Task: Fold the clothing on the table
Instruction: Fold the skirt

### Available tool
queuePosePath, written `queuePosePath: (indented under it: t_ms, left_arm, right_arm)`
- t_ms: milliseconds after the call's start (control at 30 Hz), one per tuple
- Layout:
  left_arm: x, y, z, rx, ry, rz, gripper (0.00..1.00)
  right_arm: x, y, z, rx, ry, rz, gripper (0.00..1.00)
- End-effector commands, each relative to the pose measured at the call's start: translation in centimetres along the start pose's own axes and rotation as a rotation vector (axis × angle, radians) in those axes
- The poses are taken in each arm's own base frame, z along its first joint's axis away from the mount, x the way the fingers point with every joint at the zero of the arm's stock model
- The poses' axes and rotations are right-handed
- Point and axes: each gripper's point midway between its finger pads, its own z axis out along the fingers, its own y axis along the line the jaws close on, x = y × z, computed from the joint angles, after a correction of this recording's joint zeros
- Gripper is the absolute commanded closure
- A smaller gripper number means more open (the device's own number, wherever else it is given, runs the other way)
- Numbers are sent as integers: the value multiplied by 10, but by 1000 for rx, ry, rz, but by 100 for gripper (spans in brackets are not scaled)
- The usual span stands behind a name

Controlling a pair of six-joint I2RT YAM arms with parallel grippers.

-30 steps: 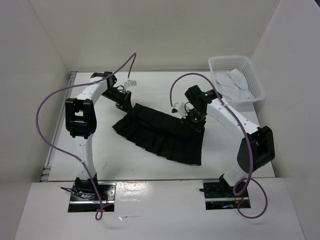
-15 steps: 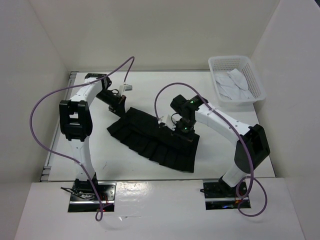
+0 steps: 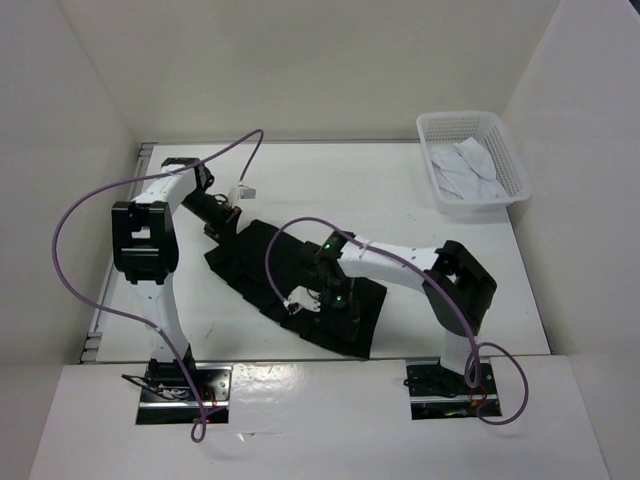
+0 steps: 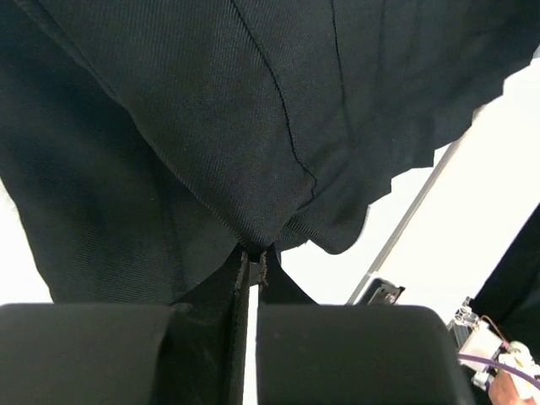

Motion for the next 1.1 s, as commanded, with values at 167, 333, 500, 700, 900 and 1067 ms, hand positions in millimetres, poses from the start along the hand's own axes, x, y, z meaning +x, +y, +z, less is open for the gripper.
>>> queuePosePath:
  t_ms: [167, 333, 500, 700, 900, 1067]
  left_arm:
    - [8, 27, -46, -119, -85, -2, 85]
    - [9, 31, -57, -154, -108, -1, 50]
    - [11, 35, -72, -228, -128, -3, 0]
    - [-7, 18, -107, -303, -289, -33, 0]
    - [2, -1, -167, -455, -626, -116, 0]
    - [48, -9, -198, -694, -757, -257, 0]
  right_arm:
    - [-11, 36, 25, -97, 79, -96, 47]
    - [-17, 26, 12, -17, 46, -73, 44]
    - [-21, -10, -20, 131, -59, 10, 43]
    - [-53, -56, -65, 306, -254, 160, 42]
    - [-102, -78, -61, 274, -350, 259, 40]
    - [-142, -109, -74, 346, -454, 404, 16]
